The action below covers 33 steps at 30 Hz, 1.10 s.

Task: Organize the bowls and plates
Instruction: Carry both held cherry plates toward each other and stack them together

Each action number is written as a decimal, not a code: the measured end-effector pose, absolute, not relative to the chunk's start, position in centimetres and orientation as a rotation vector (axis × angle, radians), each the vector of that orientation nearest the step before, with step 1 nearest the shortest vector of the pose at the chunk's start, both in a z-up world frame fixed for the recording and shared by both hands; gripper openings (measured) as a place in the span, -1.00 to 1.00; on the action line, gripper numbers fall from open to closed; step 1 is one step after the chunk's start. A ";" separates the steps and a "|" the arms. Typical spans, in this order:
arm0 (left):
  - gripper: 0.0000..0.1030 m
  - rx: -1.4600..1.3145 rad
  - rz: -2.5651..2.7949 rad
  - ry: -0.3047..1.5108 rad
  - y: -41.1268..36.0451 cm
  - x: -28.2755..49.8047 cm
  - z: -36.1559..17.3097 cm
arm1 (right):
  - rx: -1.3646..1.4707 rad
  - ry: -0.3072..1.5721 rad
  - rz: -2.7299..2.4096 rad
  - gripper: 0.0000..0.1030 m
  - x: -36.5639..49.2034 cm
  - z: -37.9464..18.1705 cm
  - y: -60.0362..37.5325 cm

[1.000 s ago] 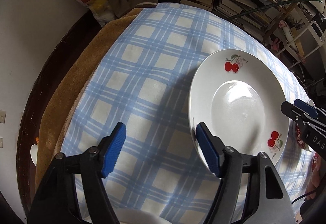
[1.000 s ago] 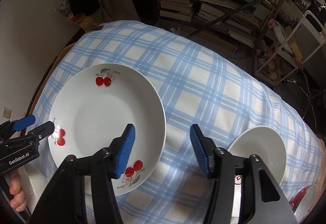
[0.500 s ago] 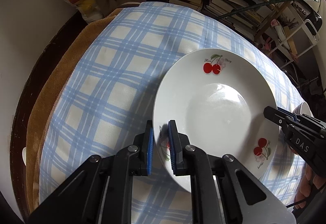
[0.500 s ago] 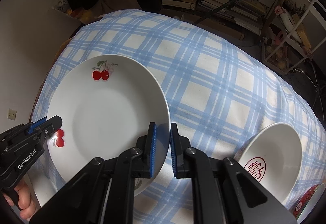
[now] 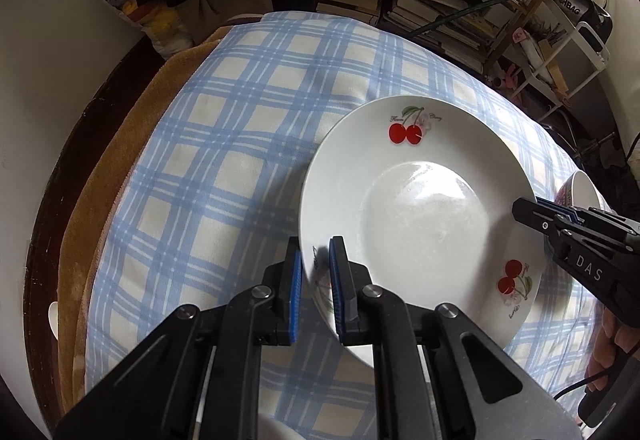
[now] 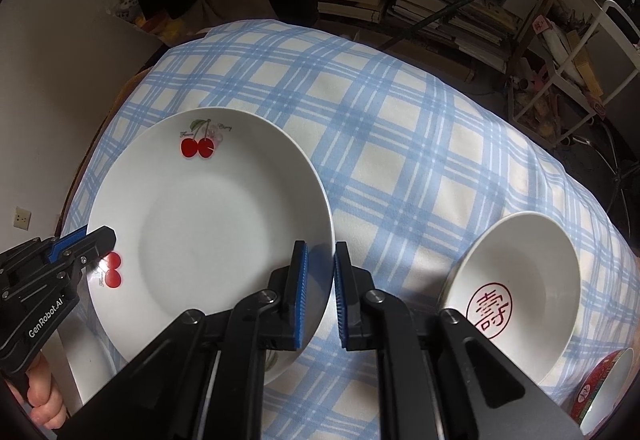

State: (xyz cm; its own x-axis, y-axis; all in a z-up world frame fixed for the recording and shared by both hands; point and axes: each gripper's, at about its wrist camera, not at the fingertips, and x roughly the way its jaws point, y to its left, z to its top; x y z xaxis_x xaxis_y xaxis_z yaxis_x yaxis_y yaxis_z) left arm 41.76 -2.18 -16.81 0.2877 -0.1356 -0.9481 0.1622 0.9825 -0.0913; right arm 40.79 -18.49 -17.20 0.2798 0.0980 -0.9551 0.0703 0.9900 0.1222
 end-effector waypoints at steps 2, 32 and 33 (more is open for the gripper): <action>-0.75 0.026 -0.203 1.276 -2.1 41.4 -16.8 | 0.175 1.289 0.024 -0.74 40.2 -17.3 -18.7; -0.75 -0.002 -0.232 1.274 -2.8 36.1 -12.2 | 0.359 1.231 0.062 -0.80 32.6 -14.3 -21.4; -0.75 0.001 -0.232 1.272 -2.9 35.7 -12.0 | 0.362 1.227 0.060 -0.80 32.2 -14.2 -21.5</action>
